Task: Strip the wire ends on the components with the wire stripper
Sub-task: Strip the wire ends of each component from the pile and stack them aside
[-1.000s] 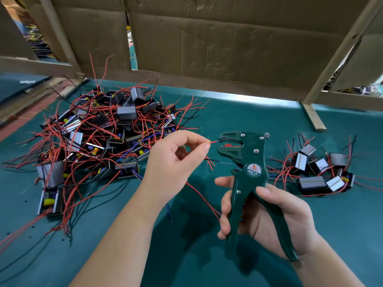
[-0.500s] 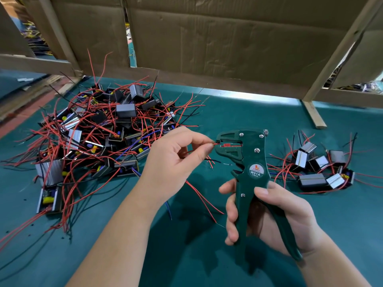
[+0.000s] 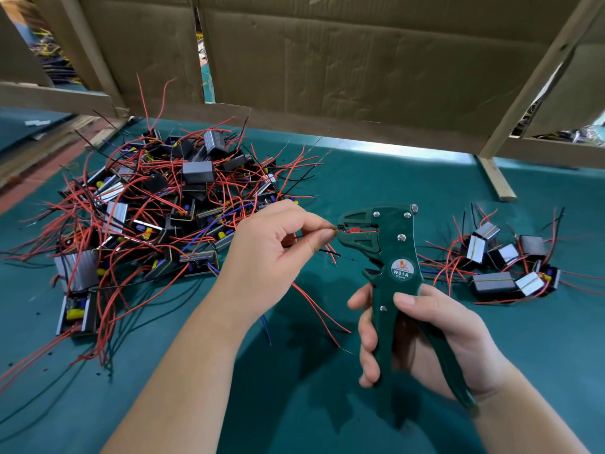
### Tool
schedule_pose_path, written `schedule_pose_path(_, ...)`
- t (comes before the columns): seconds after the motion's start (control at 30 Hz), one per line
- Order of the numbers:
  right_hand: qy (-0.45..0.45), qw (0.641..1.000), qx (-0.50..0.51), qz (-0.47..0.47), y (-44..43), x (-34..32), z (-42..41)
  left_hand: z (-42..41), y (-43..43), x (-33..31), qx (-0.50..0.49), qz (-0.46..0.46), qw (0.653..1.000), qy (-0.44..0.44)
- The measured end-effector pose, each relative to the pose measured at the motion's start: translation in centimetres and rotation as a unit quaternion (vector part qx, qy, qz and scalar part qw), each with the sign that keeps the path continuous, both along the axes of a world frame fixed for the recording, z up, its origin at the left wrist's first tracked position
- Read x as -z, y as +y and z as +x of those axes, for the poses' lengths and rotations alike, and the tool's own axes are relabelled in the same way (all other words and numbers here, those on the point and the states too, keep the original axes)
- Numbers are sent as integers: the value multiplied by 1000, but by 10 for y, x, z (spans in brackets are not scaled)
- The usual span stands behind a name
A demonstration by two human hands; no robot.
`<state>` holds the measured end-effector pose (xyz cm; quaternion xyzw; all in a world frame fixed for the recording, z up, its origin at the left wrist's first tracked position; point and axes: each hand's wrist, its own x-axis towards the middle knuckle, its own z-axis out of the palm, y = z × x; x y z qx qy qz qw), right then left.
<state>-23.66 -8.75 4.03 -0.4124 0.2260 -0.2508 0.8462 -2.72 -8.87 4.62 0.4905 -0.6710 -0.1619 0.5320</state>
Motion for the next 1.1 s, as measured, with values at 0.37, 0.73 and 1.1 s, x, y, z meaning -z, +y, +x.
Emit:
schedule_pose_path(0.37, 33, 988, 146, 21, 5, 4, 19, -5, -2, 6, 15, 161, 987, -17)
schedule_pose_path(0.73, -64, 983, 154, -71, 5, 2, 17, -26, -6, 8, -15, 232, 895, 382)
schedule_pose_path(1.1, 144, 970, 142, -131, 4, 4, 15, -50, -4, 6, 48, 269, 811, 518)
